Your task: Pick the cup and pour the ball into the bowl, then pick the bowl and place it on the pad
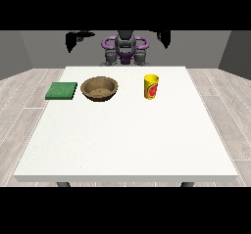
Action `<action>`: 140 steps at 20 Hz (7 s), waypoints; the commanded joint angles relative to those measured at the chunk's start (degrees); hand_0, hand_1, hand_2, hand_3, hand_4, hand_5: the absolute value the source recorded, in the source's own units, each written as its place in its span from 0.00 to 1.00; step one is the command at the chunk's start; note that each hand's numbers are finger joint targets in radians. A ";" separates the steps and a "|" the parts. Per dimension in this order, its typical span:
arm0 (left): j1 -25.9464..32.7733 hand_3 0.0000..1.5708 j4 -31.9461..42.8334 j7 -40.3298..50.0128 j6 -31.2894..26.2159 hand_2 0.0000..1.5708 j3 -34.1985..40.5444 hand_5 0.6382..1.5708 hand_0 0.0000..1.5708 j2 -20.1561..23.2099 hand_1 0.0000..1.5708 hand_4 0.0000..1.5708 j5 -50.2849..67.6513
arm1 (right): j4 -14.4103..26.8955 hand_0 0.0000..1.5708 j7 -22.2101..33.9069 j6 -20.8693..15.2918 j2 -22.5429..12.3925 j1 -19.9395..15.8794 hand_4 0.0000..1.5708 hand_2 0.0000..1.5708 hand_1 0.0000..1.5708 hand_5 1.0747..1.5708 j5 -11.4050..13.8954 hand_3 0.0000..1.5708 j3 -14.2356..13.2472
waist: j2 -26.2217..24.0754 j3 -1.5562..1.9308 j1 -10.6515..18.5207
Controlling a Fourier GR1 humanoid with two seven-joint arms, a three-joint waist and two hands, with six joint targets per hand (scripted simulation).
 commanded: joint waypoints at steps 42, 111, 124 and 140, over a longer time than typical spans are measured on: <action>-40.08 0.00 55.64 -40.74 5.01 0.00 20.40 0.83 0.00 7.63 0.00 0.00 4.64 | 30.22 0.00 -32.58 16.93 -8.07 -22.18 0.00 0.00 0.00 0.94 -3.73 0.00 -7.99 | 29.26 -0.33 -8.72; -57.27 1.00 35.11 18.55 -12.54 1.00 -35.17 0.96 0.93 -2.28 0.93 0.72 -90.07 | 61.72 0.00 -38.29 17.50 -16.58 -25.34 0.27 0.14 0.00 0.91 -3.91 0.21 -12.61 | 8.08 -0.22 3.16; -41.68 1.00 26.31 7.95 5.32 1.00 -12.53 0.94 0.97 6.94 0.97 0.55 -70.90 | 62.05 0.00 -32.44 19.54 -20.85 -23.22 0.44 0.22 0.00 0.98 -9.01 0.18 -16.74 | 10.90 -0.56 13.31; -28.27 0.00 26.31 -26.76 0.92 0.00 3.85 0.96 0.00 1.14 0.00 0.37 -22.38 | 59.12 0.00 -34.43 18.83 -24.04 -29.96 0.29 0.23 0.00 0.93 -16.02 0.04 -23.62 | 35.59 -0.44 23.12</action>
